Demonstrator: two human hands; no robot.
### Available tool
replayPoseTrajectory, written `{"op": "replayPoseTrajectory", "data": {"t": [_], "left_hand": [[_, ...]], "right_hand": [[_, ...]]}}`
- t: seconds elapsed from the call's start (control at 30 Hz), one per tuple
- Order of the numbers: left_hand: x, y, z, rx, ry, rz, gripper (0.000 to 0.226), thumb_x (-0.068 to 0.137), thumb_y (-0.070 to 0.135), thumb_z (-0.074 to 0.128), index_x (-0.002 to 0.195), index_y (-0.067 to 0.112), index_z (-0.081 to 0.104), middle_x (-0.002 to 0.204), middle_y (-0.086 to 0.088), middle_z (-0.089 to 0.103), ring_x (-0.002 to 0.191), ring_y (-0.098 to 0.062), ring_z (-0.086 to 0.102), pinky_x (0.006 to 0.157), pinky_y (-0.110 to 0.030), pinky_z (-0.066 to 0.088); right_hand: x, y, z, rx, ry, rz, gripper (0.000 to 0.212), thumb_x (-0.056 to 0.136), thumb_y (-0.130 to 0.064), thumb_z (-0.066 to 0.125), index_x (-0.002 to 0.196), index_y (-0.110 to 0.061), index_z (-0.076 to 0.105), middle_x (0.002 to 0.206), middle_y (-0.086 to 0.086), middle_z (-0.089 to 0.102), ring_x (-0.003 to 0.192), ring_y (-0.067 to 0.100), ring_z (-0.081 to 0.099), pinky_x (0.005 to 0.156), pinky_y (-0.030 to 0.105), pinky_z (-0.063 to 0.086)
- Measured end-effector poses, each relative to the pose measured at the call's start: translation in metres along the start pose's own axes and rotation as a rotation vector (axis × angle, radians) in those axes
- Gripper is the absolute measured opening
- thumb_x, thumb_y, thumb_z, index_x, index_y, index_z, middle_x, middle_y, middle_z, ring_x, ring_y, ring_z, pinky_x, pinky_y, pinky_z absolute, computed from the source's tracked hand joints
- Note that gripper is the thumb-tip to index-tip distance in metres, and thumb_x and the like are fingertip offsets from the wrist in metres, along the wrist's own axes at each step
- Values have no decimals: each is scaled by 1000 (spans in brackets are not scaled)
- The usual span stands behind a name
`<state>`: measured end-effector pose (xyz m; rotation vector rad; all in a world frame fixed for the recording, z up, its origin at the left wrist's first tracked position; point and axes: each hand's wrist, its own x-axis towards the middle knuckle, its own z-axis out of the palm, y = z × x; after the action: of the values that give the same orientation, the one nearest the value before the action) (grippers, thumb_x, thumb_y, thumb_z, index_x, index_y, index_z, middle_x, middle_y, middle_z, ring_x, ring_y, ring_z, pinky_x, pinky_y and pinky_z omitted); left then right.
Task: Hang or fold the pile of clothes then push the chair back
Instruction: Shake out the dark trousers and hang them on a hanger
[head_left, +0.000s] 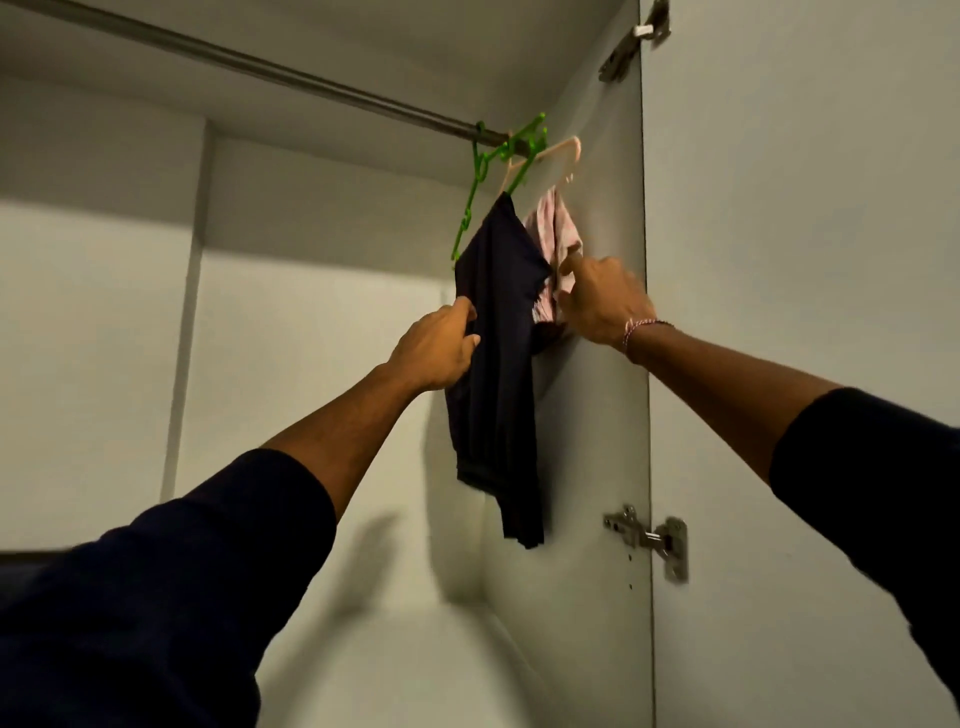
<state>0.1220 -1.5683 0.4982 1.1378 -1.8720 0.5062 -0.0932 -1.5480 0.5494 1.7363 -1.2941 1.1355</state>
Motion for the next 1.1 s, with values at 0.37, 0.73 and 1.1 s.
{"op": "replayPoseTrajectory", "data": {"t": [0.37, 0.73, 1.1], "left_hand": [[-150, 96, 18, 190, -245, 130, 45, 102, 37, 51, 143, 21, 40, 142, -6, 49, 127, -28, 49, 103, -47, 41], [-277, 204, 53, -14, -386, 313, 49, 100, 39, 54, 143, 20, 40, 146, -6, 49, 132, -26, 47, 107, -45, 39], [-440, 363, 74, -314, -560, 592, 43, 100, 34, 55, 139, 20, 44, 141, -4, 52, 127, -25, 51, 103, -41, 41]], "right_hand": [[-225, -12, -38, -48, -567, -135, 41, 97, -34, 64, 133, -15, 57, 125, 10, 65, 107, 27, 64, 88, 35, 55], [-380, 2, -151, -199, -774, 74, 43, 95, -36, 66, 134, -19, 57, 126, 8, 61, 118, 27, 56, 88, 36, 47], [-567, 34, -309, -367, -938, 486, 37, 94, -33, 66, 128, -20, 61, 121, 7, 64, 111, 25, 60, 89, 38, 53]]}}
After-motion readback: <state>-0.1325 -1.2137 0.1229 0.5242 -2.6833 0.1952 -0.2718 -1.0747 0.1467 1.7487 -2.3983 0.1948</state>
